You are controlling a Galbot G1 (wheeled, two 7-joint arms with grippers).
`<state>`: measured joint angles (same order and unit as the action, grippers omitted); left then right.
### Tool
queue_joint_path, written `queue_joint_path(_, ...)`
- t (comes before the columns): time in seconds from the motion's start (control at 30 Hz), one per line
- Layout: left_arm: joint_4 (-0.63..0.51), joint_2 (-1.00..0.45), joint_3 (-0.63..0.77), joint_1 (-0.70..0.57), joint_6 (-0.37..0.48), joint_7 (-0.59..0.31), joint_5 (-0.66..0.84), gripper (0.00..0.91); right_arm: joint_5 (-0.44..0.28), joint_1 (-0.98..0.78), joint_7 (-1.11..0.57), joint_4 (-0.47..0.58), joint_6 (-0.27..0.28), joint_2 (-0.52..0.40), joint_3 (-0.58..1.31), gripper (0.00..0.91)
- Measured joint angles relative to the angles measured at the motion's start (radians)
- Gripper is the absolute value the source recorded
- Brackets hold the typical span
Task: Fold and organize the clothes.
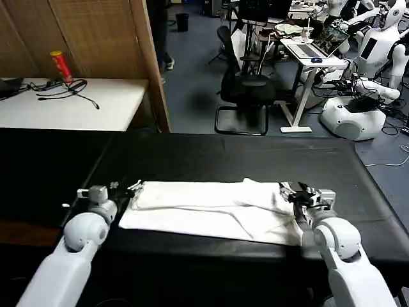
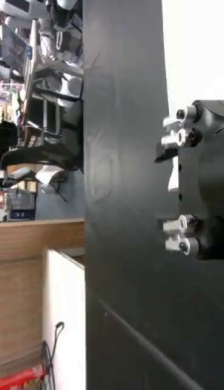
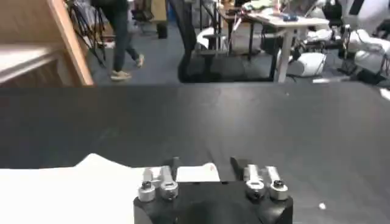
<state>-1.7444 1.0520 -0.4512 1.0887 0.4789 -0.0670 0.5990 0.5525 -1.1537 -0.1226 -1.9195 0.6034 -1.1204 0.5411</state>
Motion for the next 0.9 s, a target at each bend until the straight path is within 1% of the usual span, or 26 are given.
queue_joint_path(0.23, -0.081, 0.053, -0.048, 0.114, -0.009, 0.002, -0.035, 0.878, 0.017, -0.032, 0.000, -0.079, 0.003, 0.018, 0.016, 0.878)
queue_joint_path(0.5, -0.079, 0.080, -0.058, 0.163, -0.031, 0.009, -0.044, 0.878, 0.020, -0.059, 0.007, -0.127, -0.010, 0.025, 0.039, 0.878)
queue_joint_path(0.53, -0.074, 0.081, -0.059, 0.164, -0.034, 0.010, -0.044, 0.829, 0.020, -0.062, 0.008, -0.130, -0.011, 0.025, 0.041, 0.878)
queue_joint_path(0.57, -0.069, 0.083, -0.059, 0.165, -0.036, 0.010, -0.044, 0.819, 0.020, -0.064, 0.011, -0.133, -0.012, 0.025, 0.042, 0.878)
queue_joint_path(0.63, -0.064, 0.087, -0.060, 0.170, -0.039, 0.010, -0.041, 0.770, 0.020, -0.066, 0.012, -0.133, -0.012, 0.025, 0.044, 0.878)
queue_joint_path(0.7, -0.064, 0.091, -0.062, 0.176, -0.042, 0.009, -0.033, 0.702, 0.020, -0.066, 0.012, -0.133, -0.015, 0.023, 0.046, 0.878)
queue_joint_path(0.73, -0.065, 0.095, -0.063, 0.181, -0.044, 0.009, -0.031, 0.702, 0.020, -0.067, 0.012, -0.133, -0.015, 0.023, 0.047, 0.878)
queue_joint_path(0.83, -0.066, 0.104, -0.066, 0.192, -0.048, 0.009, -0.027, 0.575, 0.019, -0.068, 0.013, -0.136, -0.016, 0.022, 0.048, 0.878)
queue_joint_path(0.87, -0.066, 0.107, -0.067, 0.195, -0.050, 0.009, -0.026, 0.488, 0.018, -0.068, 0.013, -0.136, -0.016, 0.022, 0.049, 0.878)
queue_joint_path(0.9, -0.065, 0.109, -0.067, 0.198, -0.052, 0.009, -0.025, 0.341, 0.017, -0.068, 0.013, -0.136, -0.016, 0.022, 0.050, 0.878)
